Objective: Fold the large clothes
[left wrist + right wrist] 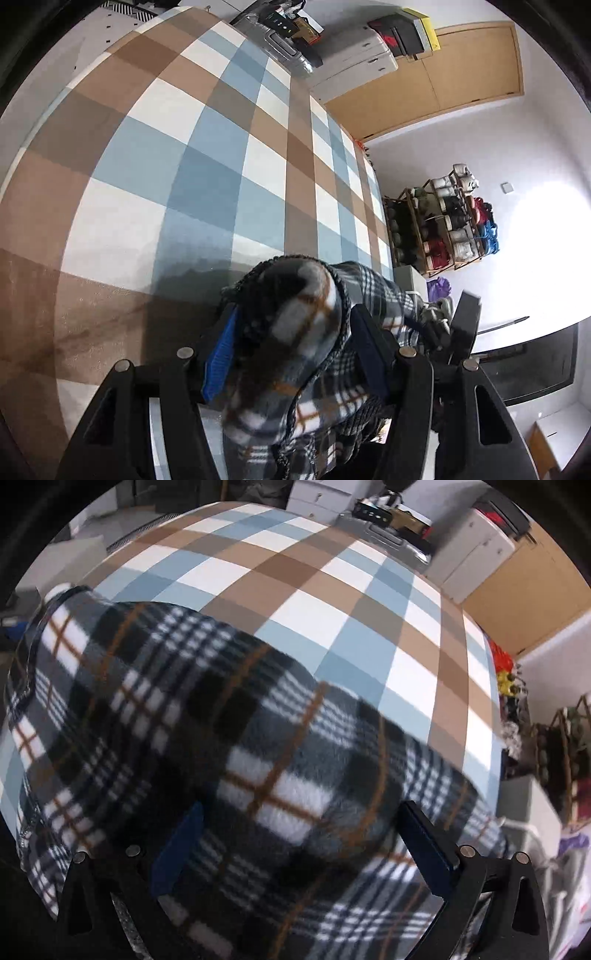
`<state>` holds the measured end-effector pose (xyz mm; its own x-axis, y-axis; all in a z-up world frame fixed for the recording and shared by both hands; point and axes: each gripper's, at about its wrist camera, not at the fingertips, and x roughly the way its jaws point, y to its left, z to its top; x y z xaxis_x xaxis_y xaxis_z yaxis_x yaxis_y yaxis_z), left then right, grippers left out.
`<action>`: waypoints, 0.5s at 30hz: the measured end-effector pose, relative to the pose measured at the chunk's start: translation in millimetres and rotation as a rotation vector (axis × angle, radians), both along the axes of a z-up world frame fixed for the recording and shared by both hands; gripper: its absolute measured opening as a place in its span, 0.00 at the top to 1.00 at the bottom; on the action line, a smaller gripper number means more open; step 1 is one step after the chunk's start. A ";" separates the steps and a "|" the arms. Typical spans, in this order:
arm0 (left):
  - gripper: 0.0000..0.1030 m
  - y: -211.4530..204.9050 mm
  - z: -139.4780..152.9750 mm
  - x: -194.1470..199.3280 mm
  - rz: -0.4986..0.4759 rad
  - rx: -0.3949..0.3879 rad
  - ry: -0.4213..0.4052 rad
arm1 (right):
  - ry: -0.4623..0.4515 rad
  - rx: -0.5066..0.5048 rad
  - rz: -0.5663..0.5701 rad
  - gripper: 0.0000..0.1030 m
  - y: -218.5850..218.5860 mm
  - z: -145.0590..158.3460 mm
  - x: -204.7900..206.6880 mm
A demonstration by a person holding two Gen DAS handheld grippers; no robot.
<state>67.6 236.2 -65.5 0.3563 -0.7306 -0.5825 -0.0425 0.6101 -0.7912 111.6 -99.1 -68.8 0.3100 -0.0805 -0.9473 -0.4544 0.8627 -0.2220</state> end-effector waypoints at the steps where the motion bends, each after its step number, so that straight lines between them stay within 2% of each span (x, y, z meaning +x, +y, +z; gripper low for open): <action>1: 0.47 -5.8 0.2 0.5 -0.018 -0.047 0.007 | 0.014 0.020 -0.009 0.00 -4.2 -1.2 -1.8; 3: 0.47 -14.9 -0.9 0.3 -0.085 -0.149 0.033 | 0.051 0.064 -0.029 0.00 -14.5 -8.7 -6.7; 4: 0.47 -18.9 -0.7 0.3 -0.104 -0.168 0.037 | 0.057 0.085 -0.032 0.00 -17.7 -12.4 -9.9; 5: 0.44 -21.4 1.9 0.2 -0.111 -0.157 0.026 | 0.052 0.111 -0.030 0.00 -23.7 -14.5 -13.4; 6: 0.37 -26.8 5.3 2.3 -0.116 -0.149 0.012 | 0.052 0.125 -0.035 0.00 -25.6 -14.6 -15.0; 7: 0.35 -28.9 7.6 3.7 -0.122 -0.158 0.001 | 0.061 0.141 -0.042 0.00 -28.7 -14.8 -16.3; 11: 0.35 -27.6 15.4 8.6 -0.081 -0.203 0.011 | 0.056 0.163 -0.035 0.00 -30.7 -15.3 -19.1; 15: 0.35 -40.1 37.2 -2.8 -0.095 -0.112 -0.035 | 0.048 0.171 -0.034 0.00 -31.0 -14.7 -19.5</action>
<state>64.8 196.1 -28.3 0.3010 -0.8219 -0.4836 0.0400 0.5175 -0.8547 92.1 -130.1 -83.5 0.2643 0.0738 -0.9616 -0.4307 0.9012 -0.0492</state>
